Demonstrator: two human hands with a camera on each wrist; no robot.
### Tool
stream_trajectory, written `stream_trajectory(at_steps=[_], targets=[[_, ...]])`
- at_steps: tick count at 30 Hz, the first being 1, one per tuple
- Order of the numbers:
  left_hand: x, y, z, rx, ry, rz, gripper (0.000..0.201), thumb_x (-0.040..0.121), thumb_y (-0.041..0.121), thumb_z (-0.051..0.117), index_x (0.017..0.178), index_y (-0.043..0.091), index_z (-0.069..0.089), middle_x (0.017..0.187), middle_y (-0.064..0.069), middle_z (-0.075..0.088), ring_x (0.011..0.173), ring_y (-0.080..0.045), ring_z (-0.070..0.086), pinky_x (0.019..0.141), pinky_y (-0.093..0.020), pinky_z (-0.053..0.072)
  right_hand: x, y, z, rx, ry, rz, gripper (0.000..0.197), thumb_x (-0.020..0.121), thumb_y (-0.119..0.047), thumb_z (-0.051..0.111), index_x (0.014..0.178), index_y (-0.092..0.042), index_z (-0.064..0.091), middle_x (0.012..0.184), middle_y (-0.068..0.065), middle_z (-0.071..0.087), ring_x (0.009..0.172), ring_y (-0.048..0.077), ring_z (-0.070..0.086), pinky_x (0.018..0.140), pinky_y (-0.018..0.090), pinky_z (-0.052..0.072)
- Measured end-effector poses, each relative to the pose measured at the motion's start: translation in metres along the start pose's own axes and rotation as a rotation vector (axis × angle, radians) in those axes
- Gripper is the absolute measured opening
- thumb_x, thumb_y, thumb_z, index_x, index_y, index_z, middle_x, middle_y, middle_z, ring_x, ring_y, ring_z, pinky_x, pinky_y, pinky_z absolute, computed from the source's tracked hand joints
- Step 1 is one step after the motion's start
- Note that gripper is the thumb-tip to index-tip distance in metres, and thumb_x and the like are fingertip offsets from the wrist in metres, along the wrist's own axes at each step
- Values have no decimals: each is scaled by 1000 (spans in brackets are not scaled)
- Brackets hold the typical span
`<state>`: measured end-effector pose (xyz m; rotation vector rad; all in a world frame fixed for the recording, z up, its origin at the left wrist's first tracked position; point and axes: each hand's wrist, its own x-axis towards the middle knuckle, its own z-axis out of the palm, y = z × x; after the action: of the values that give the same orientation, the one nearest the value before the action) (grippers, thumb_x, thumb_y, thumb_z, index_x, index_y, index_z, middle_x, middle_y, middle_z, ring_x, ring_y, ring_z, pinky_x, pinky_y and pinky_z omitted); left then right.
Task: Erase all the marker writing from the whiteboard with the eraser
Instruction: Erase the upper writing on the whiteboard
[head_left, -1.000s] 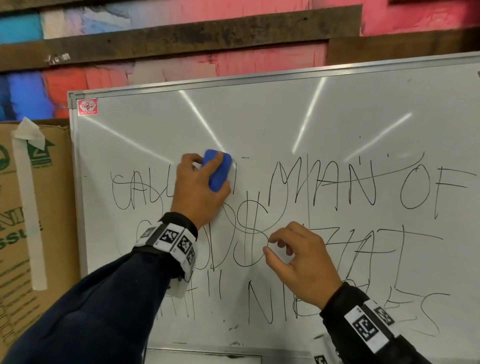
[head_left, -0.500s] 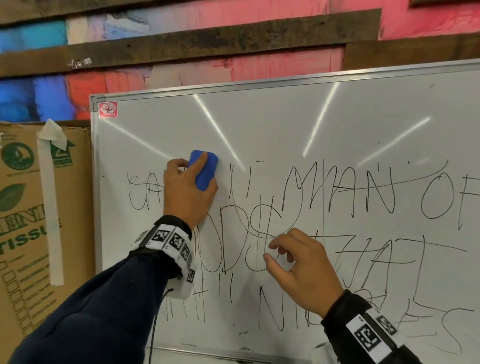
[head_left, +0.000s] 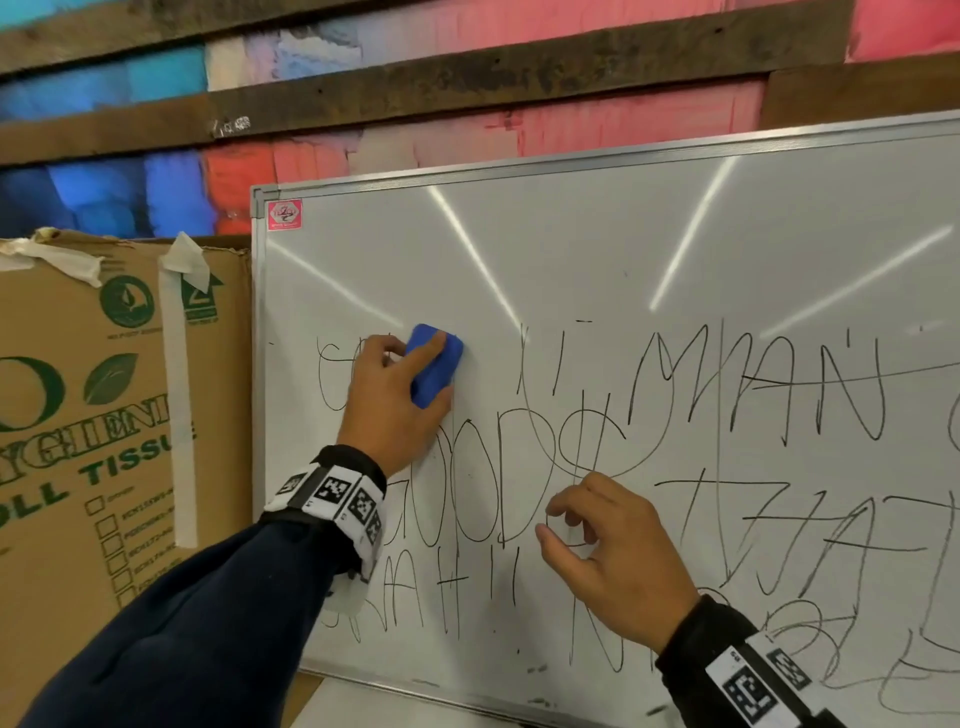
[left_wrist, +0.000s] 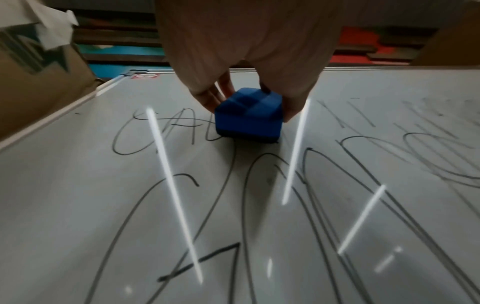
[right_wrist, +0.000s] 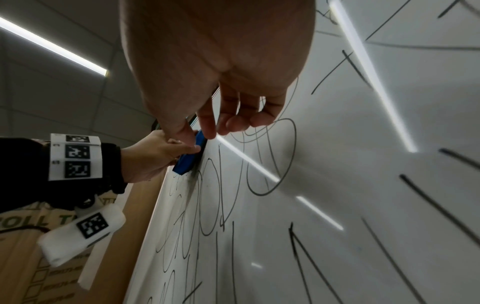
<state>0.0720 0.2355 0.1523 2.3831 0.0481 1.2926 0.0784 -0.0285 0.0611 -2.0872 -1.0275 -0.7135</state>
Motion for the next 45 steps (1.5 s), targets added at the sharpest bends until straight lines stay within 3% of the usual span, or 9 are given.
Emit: stream_trajectory(at_steps=[2,6,13,18,23,29,34,40,45], targets=[[0,-2,2,12,-4,27,62,84,32,75,141,35,50,129,1,37,104,-11,43,93,-13,35,1,-4,6,0,-16,-8,24,87,-53,54,97,-34,65,83,-23,48,81,1,52,62,12,41],[11,-16,-7,-51,178,-203,62,85,32,74,142,32,49,128,-2,40,108,-16,48,93,-13,34,-1,-6,9,1,-29,-15,27,87,-54,53,97,-33,66,82,-21,51,80,3,52,61,14,44],[-3,9,13,25,-4,53,63,87,38,71,144,34,45,132,-1,33,105,-12,40,95,-18,35,-7,-10,23,8,-60,-9,26,88,-56,52,94,-35,66,76,-23,49,72,2,52,60,15,43],[19,11,11,-24,112,-54,64,87,36,70,146,36,42,129,-1,33,104,-12,41,88,-14,36,-11,-13,25,4,-95,-18,22,89,-55,53,92,-37,64,72,-22,49,70,3,51,58,14,41],[14,0,7,-10,54,-8,61,87,34,70,142,36,46,129,-2,34,102,-12,42,83,-6,33,-12,-11,27,-23,-112,-13,20,89,-56,53,91,-38,64,71,-23,48,70,3,51,58,13,40],[12,-52,-20,-80,247,-314,60,87,33,72,142,24,49,119,5,41,100,-11,52,86,-6,35,-15,-8,23,-50,-125,19,23,87,-58,52,90,-38,63,70,-21,49,70,5,52,58,15,42],[-3,-58,-12,-47,187,-200,59,86,33,74,140,30,51,127,0,42,103,-12,49,86,-4,34,-13,-12,27,-47,-152,20,24,86,-60,50,90,-41,62,70,-22,49,71,4,52,58,13,40],[11,-72,-24,-32,307,-371,63,88,31,71,146,24,47,127,-11,44,110,-22,48,98,-22,34,-17,-9,20,-72,-195,57,41,81,-72,36,93,-42,61,71,-22,49,68,5,52,59,12,39],[1,-74,-13,-23,224,-224,58,85,28,74,139,30,53,128,-8,42,111,-24,51,98,-27,44,-17,-7,23,-83,-204,60,38,82,-71,37,92,-42,60,70,-22,49,68,6,53,59,14,41]])
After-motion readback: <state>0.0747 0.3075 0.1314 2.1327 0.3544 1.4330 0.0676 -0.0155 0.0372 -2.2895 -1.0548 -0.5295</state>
